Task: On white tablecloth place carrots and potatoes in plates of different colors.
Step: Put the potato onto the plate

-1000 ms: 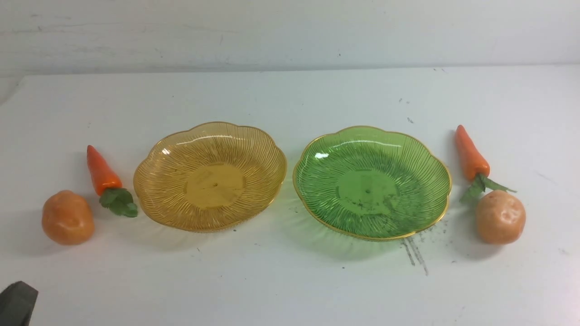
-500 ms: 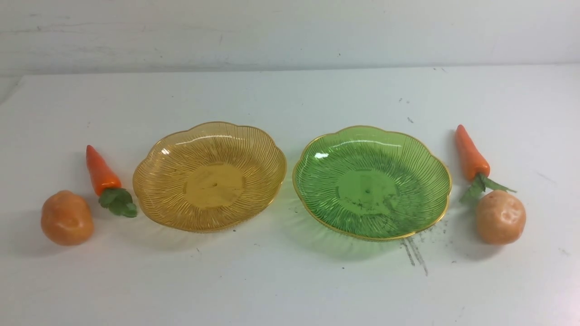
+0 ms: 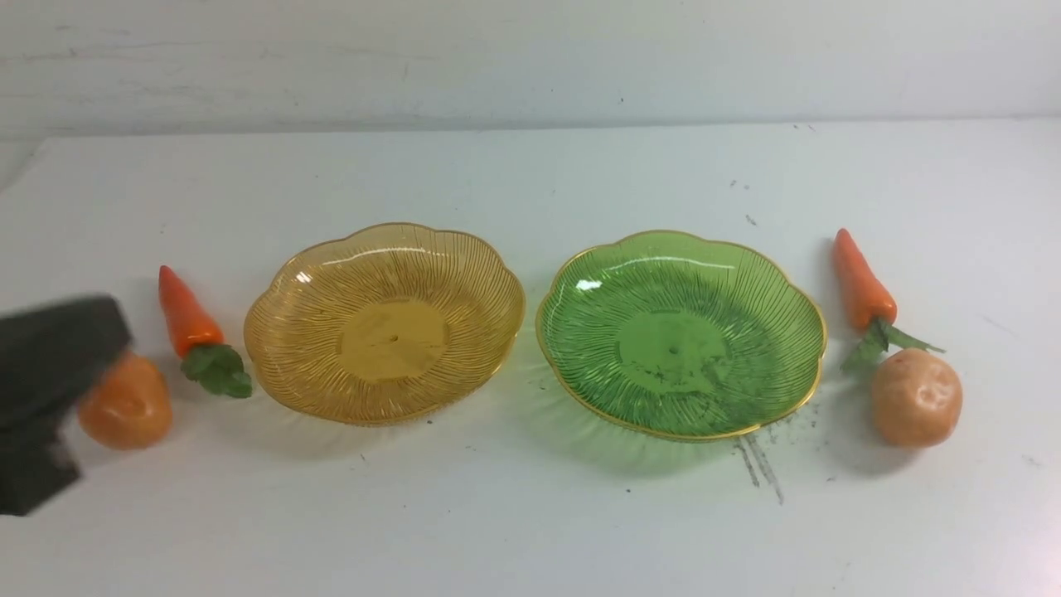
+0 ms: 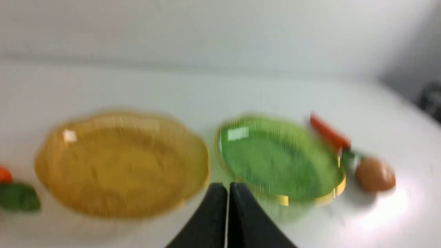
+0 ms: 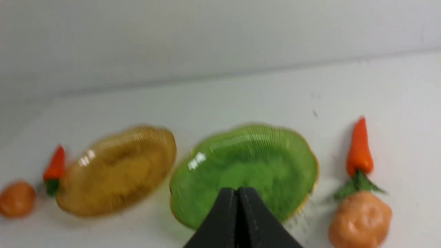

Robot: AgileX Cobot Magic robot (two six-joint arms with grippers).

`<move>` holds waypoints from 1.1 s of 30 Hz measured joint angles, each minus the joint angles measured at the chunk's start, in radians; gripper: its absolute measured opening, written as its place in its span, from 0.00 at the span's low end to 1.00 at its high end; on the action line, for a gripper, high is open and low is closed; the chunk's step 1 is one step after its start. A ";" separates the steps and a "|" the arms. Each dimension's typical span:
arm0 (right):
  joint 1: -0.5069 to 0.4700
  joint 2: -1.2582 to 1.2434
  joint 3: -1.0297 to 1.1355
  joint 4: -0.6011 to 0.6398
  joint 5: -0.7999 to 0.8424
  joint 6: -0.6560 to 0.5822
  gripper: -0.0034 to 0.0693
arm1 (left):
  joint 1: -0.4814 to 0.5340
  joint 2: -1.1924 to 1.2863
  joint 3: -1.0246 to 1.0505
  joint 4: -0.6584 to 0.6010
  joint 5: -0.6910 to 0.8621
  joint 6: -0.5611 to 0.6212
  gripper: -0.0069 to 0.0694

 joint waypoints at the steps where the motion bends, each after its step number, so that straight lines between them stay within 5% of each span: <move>1: 0.000 0.067 -0.044 -0.039 0.070 0.012 0.03 | 0.000 0.062 -0.018 0.031 0.072 -0.015 0.09; 7: 0.000 0.440 -0.242 -0.213 0.303 0.129 0.03 | 0.000 0.284 -0.056 0.174 0.269 -0.049 0.09; 16: 0.000 0.841 -0.405 -0.293 0.328 0.158 0.09 | 0.000 0.306 -0.058 0.207 0.275 -0.046 0.09; 21: 0.000 1.028 -0.492 -0.307 0.325 0.165 0.30 | 0.000 0.306 -0.058 0.208 0.275 -0.045 0.09; 23: 0.000 1.112 -0.535 -0.308 0.321 0.181 0.52 | 0.000 0.306 -0.058 0.208 0.276 -0.045 0.09; 24: 0.000 1.117 -0.538 -0.309 0.321 0.183 0.52 | 0.000 0.306 -0.058 0.208 0.276 -0.045 0.09; 29: 0.000 1.210 -0.558 -0.315 0.303 0.242 0.94 | 0.000 0.306 -0.058 0.211 0.276 -0.045 0.09; 33: 0.000 1.252 -0.561 -0.322 0.283 0.273 0.99 | 0.000 0.306 -0.058 0.217 0.276 -0.045 0.09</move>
